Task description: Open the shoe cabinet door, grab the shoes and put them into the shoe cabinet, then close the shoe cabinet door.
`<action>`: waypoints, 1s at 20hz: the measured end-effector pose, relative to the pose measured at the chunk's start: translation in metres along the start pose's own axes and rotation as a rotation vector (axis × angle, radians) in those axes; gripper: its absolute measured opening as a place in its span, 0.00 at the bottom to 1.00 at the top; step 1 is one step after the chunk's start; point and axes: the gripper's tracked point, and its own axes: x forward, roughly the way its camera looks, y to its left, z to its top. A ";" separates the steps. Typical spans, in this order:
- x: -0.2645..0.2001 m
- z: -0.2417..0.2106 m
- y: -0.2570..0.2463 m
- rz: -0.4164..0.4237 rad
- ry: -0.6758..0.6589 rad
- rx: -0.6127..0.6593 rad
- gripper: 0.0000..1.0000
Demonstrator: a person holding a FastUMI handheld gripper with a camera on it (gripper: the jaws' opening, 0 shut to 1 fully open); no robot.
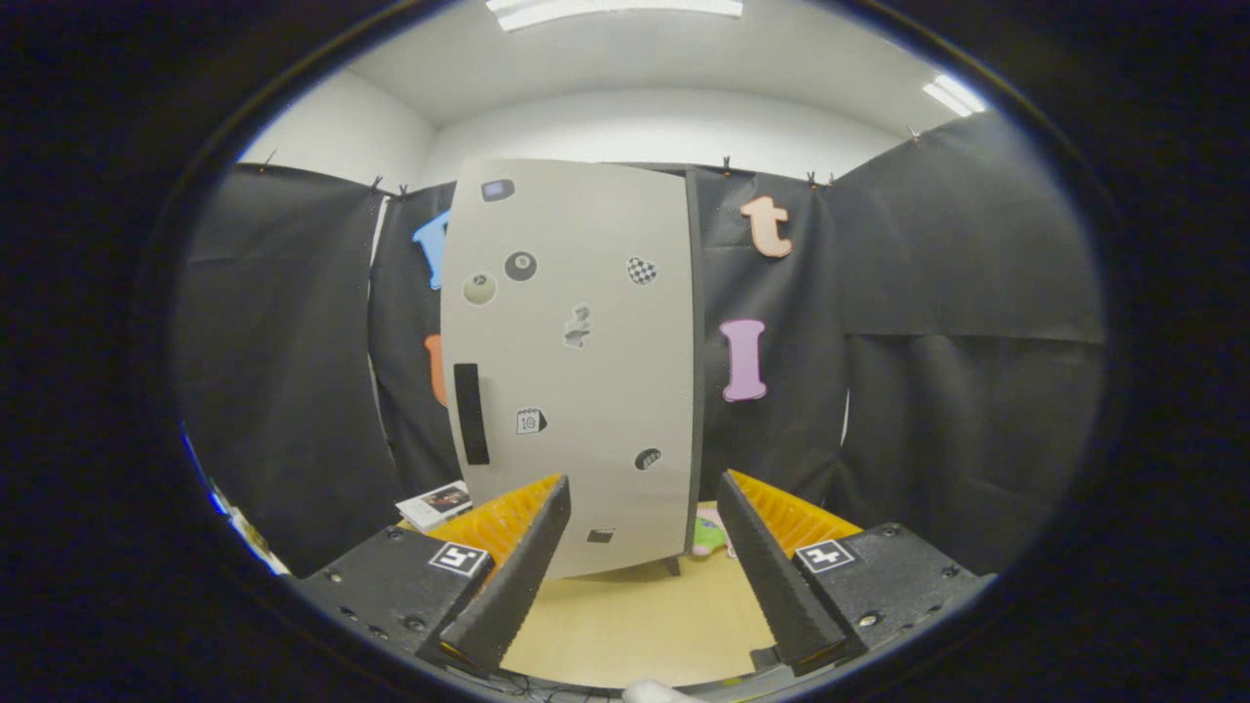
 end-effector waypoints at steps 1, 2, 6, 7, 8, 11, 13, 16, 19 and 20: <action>-0.007 -0.001 -0.006 -0.010 -0.004 -0.001 0.99; -0.014 -0.003 -0.014 -0.025 -0.003 -0.007 0.99; -0.026 -0.017 -0.022 -0.030 0.007 -0.015 0.99; -0.027 -0.023 -0.025 -0.036 0.024 -0.013 0.99; -0.027 -0.028 -0.028 -0.035 0.033 -0.009 0.99; -0.024 -0.027 -0.033 -0.039 0.020 -0.023 0.99; -0.022 -0.027 -0.033 -0.026 0.019 -0.017 0.99; -0.021 -0.020 -0.037 -0.026 0.002 -0.015 0.99; -0.019 -0.016 -0.035 -0.017 -0.006 -0.020 0.99; -0.019 -0.016 -0.035 -0.016 -0.008 -0.024 0.99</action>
